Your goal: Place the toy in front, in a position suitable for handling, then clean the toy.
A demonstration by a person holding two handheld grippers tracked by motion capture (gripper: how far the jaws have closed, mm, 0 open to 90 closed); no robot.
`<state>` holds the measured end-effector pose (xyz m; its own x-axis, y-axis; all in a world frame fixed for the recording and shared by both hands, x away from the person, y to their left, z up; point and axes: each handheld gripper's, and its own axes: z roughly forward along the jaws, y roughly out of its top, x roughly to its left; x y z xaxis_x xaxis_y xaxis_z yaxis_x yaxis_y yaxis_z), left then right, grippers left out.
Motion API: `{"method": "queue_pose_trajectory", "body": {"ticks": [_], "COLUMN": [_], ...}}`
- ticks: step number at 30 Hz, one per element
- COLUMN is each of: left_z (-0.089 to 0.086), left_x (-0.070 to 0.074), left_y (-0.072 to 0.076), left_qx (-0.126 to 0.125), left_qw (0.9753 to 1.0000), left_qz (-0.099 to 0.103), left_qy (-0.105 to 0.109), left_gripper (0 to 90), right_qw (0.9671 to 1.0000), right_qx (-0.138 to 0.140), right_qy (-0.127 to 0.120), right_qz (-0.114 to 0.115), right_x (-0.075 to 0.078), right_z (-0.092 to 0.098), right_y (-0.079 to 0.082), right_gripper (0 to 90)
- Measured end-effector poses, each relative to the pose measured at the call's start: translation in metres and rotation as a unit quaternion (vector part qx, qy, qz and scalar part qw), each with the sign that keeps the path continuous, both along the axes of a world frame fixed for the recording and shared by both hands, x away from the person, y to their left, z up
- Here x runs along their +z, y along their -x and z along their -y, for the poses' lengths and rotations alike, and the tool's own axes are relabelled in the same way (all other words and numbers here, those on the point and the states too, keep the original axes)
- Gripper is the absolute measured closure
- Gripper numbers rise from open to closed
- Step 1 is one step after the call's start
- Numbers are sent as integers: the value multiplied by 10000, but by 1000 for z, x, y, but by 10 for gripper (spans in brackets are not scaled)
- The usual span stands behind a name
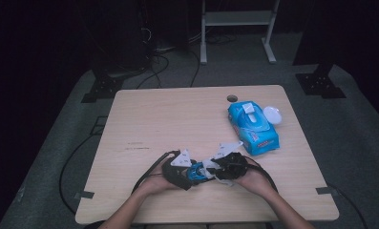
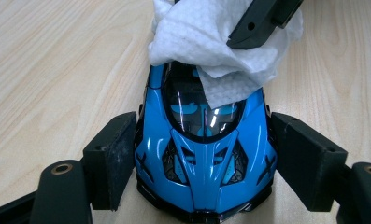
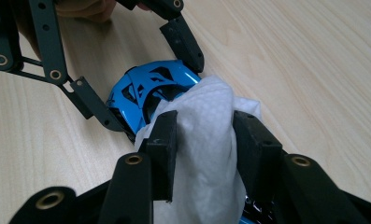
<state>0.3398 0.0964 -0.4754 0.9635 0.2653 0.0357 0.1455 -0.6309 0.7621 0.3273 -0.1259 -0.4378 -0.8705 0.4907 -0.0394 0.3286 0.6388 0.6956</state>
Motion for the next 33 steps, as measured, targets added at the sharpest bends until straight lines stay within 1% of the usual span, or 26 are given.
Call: {"method": "queue_pose_trajectory", "body": {"ticks": [4,8,10,13,14,16,19,20,21,23,24,25,27,28,29,33], "left_z": [1,1,1,1,1,1,1,2,2,2,2,2,1,2,2,3], "left_x": [-1,0,0,-1,-1,-1,-1,-1,-1,-1,-1,-1,0,0,-1,-1], "left_y": [1,2,2,2,1,1,1,1,1,1,1,1,1,1,1,1], "left_qx": [16,13,16,15,6,1,0,2,2,-1,4,4,3,6,12,-6], "left_qw": [10000,10000,10000,10000,10000,10000,10000,10000,10000,10000,9999,9999,9999,9999,9999,9999], "left_qz": [32,36,43,40,43,45,44,58,58,66,63,63,52,54,61,95], "left_qy": [-31,-62,-79,-61,-64,-64,-67,-67,-67,-72,-83,-83,-111,-105,-96,-123], "left_gripper": [251,251,252,254,255,255,255,255,256,256,255,255,255,255,255,255], "right_qw": [9999,9998,9996,9998,9999,10000,10000,9998,9998,9996,9995,9995,9993,9989,9987,9986], "right_qx": [-64,-109,-120,-103,-71,-39,-56,-124,-124,-184,-284,-308,-354,-454,-493,-521], "right_qy": [-95,-118,-63,-71,-66,-55,-39,-58,-58,-121,-58,-30,-41,-81,-88,-99], "right_qz": [13,149,238,126,110,2,-50,-129,-129,-193,-114,-80,-85,-62,-58,-73], "right_x": [-2,-4,-4,-3,-3,-3,-4,-5,-5,-5,-4,-4,-4,-4,-3,-4], "right_z": [1,1,0,2,3,8,13,22,22,28,33,35,37,42,44,44], "right_y": [2,6,9,10,10,9,8,7,7,6,8,8,8,6,6,5], "right_gripper": [619,633,660,764,786,810,817,824,824,826,828,829,829,830,830,837]}}
